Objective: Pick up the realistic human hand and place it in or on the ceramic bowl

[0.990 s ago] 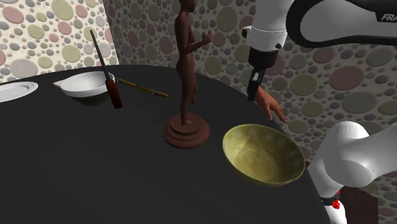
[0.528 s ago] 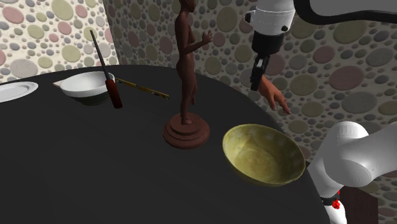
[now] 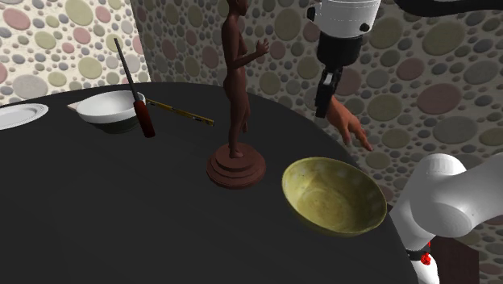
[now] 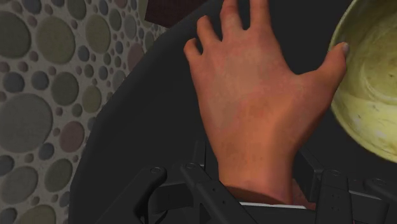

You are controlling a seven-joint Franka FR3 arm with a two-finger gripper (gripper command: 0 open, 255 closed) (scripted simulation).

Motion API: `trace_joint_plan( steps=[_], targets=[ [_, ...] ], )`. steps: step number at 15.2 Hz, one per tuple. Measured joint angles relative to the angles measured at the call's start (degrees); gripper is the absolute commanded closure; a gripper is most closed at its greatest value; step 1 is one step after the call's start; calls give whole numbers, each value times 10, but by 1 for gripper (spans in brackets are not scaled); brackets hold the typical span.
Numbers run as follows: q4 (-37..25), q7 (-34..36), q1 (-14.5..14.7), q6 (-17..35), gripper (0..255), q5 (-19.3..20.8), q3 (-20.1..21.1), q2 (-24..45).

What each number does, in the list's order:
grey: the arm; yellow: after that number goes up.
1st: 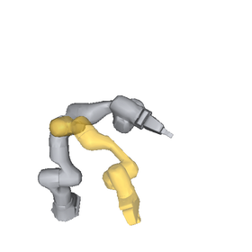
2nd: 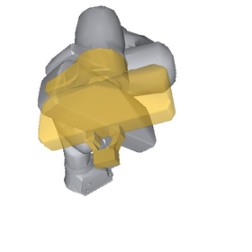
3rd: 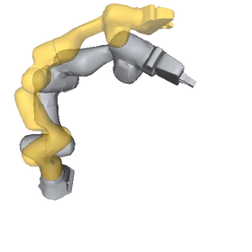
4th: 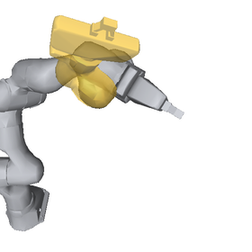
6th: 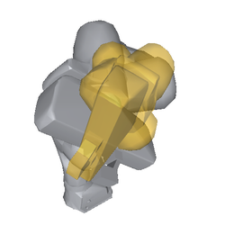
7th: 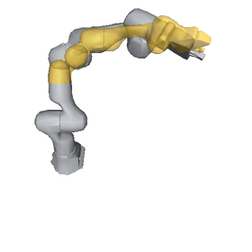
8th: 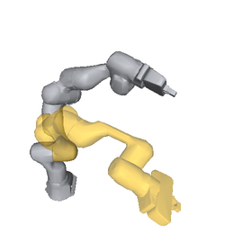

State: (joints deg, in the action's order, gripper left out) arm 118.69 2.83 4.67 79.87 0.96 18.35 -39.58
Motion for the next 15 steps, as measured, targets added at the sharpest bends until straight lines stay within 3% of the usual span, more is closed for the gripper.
trace_joint_plan(
  steps=[11,15],
  targets=[
    [-116,166,6,-36,255,-60,154,83],
    [-95,181,9,-17,255,-68,168,81]
  ],
)
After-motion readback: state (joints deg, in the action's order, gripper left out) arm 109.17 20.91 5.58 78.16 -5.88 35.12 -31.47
